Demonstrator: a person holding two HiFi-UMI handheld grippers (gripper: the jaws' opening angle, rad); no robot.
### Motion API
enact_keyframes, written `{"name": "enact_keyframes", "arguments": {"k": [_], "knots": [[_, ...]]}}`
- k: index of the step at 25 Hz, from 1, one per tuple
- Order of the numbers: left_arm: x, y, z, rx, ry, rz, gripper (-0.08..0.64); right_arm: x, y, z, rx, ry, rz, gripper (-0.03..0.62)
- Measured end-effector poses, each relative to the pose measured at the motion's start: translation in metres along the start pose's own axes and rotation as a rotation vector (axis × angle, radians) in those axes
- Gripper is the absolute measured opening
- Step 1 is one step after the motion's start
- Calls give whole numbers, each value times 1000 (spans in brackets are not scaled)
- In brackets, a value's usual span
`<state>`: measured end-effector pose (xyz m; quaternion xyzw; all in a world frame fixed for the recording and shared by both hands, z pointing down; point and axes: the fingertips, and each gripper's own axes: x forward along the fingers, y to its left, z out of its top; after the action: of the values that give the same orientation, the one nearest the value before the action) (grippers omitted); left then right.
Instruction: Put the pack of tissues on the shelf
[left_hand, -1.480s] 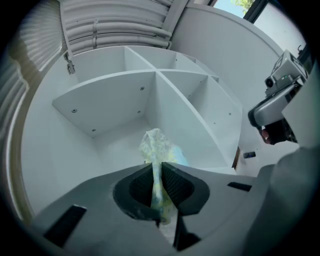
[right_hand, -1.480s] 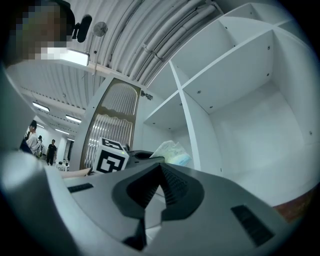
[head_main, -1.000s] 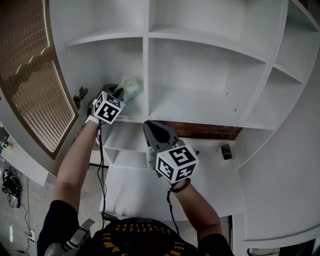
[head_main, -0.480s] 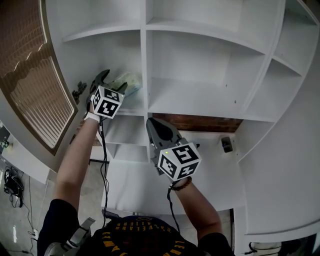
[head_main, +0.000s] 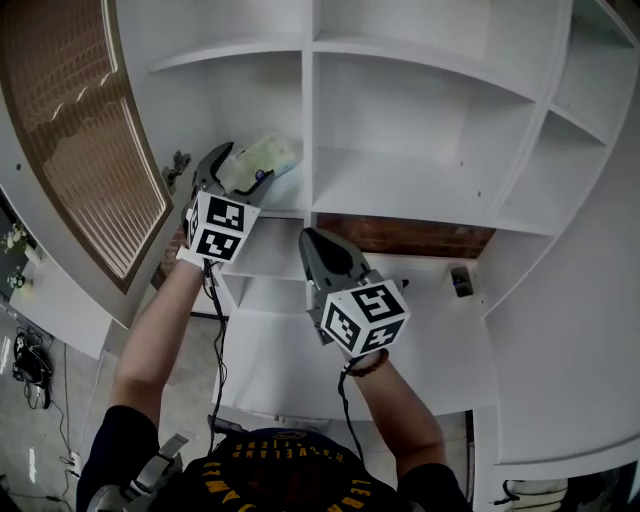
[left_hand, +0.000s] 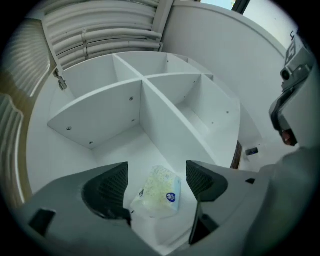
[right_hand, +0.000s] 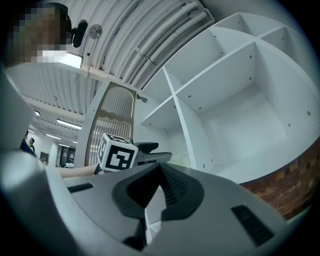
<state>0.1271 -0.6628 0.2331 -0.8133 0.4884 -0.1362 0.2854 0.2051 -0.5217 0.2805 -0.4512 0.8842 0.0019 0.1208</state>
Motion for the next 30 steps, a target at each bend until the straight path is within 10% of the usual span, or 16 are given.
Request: {"name": "enact_keyframes", "arguments": {"k": [12, 19, 30], "knots": [[-121, -39, -7, -340, -134, -98, 348, 5, 35, -10, -25, 0, -40, -5], [-196, -50, -25, -482, -207, -172, 205, 9, 72, -14, -20, -22, -44, -5], [-277, -41, -31, -486, -302, -173, 3, 8, 135, -17, -62, -47, -66, -5]]}}
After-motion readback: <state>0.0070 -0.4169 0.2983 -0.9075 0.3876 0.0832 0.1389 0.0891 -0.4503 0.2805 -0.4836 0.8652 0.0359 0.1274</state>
